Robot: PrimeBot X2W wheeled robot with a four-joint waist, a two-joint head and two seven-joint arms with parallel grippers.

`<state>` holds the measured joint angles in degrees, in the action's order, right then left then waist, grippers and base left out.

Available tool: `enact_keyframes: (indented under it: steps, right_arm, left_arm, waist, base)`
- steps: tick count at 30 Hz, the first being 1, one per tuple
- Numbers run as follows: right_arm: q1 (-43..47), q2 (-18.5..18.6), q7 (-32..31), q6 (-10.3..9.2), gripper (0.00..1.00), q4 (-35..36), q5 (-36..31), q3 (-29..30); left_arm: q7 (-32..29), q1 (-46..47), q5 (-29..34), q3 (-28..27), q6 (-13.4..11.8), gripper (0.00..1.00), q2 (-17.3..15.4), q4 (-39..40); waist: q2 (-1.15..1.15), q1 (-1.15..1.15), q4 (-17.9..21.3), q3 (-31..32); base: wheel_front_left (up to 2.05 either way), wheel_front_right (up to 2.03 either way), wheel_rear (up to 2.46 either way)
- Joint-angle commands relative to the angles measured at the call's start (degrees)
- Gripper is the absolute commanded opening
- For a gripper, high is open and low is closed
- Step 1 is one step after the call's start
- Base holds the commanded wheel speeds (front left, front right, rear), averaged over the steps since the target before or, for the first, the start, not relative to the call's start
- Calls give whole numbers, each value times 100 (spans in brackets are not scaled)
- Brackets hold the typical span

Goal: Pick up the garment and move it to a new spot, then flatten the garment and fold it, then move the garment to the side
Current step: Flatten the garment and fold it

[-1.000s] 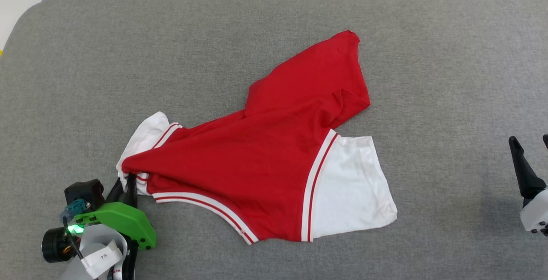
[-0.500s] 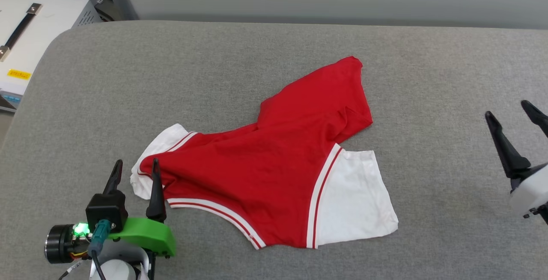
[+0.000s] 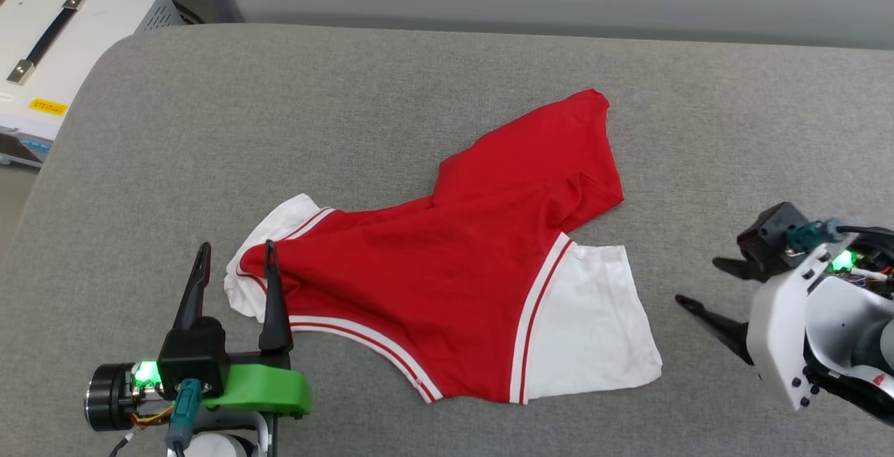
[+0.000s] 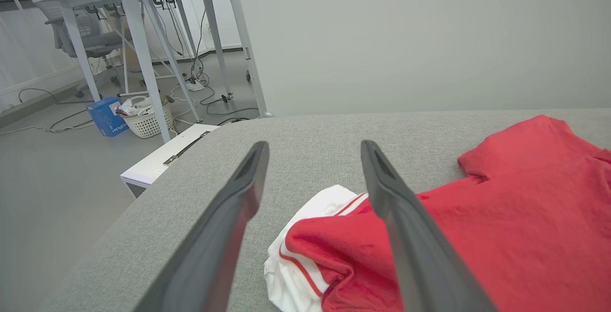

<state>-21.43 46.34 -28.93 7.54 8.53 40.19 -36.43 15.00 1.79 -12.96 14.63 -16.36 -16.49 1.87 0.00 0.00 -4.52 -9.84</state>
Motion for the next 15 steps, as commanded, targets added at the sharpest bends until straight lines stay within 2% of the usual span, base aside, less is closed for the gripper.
enact_keyframes:
  steps: [1, 6, 15]
  right_arm:
    - [-167, 9, -281, -5, 100, -68, 212, -173]
    - [-485, -151, -770, -5, 100, -395, 417, -698]
    - [-969, -680, -654, -5, 100, -1401, 419, -1534]
  left_arm:
    - [-1, -53, 84, -43, 33, 100, 63, 38]
    - [-1, 51, 287, -142, 104, 100, 225, 56]
    - [-1, 363, 532, -237, 303, 100, 483, 44]
  waist:
    - [0, 0, -23, -68]
    - [0, 0, -99, -257]
    - [0, 0, -275, -672]
  base:
    - [0, 0, 0]
    - [0, 0, 0]
    - [0, 0, 0]
